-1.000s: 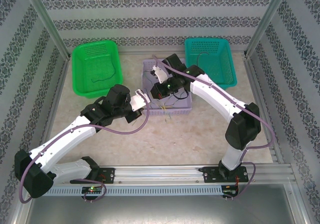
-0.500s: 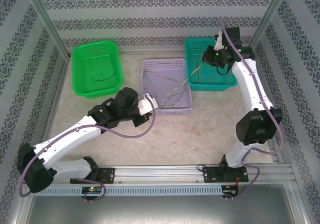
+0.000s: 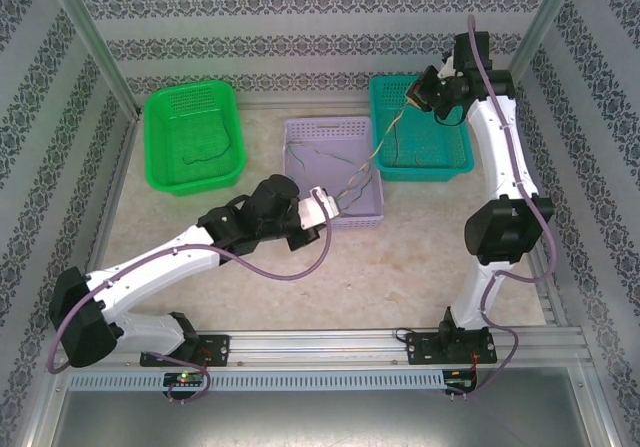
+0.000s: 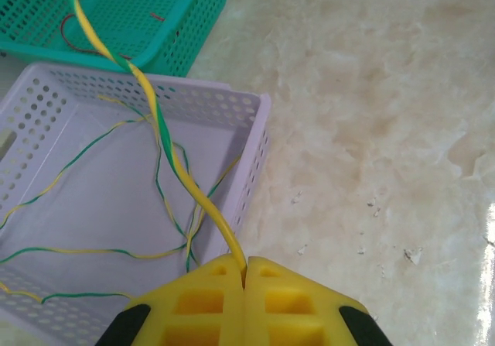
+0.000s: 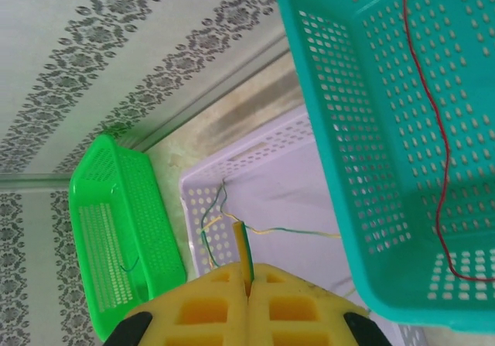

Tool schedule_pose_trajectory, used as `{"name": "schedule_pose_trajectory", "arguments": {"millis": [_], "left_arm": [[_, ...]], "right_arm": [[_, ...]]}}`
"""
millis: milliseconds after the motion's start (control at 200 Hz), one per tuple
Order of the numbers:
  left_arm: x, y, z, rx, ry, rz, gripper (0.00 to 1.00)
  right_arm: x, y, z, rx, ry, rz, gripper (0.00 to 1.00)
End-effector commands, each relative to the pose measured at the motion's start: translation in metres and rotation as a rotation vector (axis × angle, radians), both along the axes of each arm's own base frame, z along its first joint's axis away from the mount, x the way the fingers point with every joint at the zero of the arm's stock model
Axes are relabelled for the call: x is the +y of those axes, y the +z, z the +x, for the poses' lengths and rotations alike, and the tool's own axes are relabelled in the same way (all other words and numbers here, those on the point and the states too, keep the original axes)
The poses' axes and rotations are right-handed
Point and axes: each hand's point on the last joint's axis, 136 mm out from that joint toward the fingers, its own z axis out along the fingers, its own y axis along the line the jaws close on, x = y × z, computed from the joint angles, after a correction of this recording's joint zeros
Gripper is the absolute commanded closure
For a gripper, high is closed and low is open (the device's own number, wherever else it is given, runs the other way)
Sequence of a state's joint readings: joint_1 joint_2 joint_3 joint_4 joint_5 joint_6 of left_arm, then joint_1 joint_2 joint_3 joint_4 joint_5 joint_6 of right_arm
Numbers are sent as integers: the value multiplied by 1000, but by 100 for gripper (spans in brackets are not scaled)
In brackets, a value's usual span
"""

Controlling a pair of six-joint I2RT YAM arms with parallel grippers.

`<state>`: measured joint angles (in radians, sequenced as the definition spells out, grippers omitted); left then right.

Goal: Untangle the cables

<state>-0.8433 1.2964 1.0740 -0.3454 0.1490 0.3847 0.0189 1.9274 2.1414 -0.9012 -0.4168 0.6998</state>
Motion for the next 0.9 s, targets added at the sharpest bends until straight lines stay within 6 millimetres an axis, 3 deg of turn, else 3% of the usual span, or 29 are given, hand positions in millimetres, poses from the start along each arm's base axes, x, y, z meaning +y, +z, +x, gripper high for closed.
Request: {"name": "schedule_pose_trajectory", "arguments": {"millis": [0, 175, 310, 410, 704, 894], "left_arm": [[6, -30, -7, 108, 15, 131, 100], [13, -44, 60, 75, 171, 203, 100], [19, -44, 115, 98, 300, 129, 100], [22, -51, 143, 113, 350, 123, 100], [10, -83, 185, 129, 379, 157, 100], [13, -98, 179, 178, 413, 179, 100]], "right_arm": [[-4, 54, 27, -247, -49, -92, 100], [15, 60, 36, -297, -55, -91, 100], [27, 68, 45, -338, -53, -75, 100], [40, 63, 53, -338, -33, -61, 100], [85, 14, 58, -253, 83, -115, 100], [109, -23, 49, -177, 154, -128, 100]]}}
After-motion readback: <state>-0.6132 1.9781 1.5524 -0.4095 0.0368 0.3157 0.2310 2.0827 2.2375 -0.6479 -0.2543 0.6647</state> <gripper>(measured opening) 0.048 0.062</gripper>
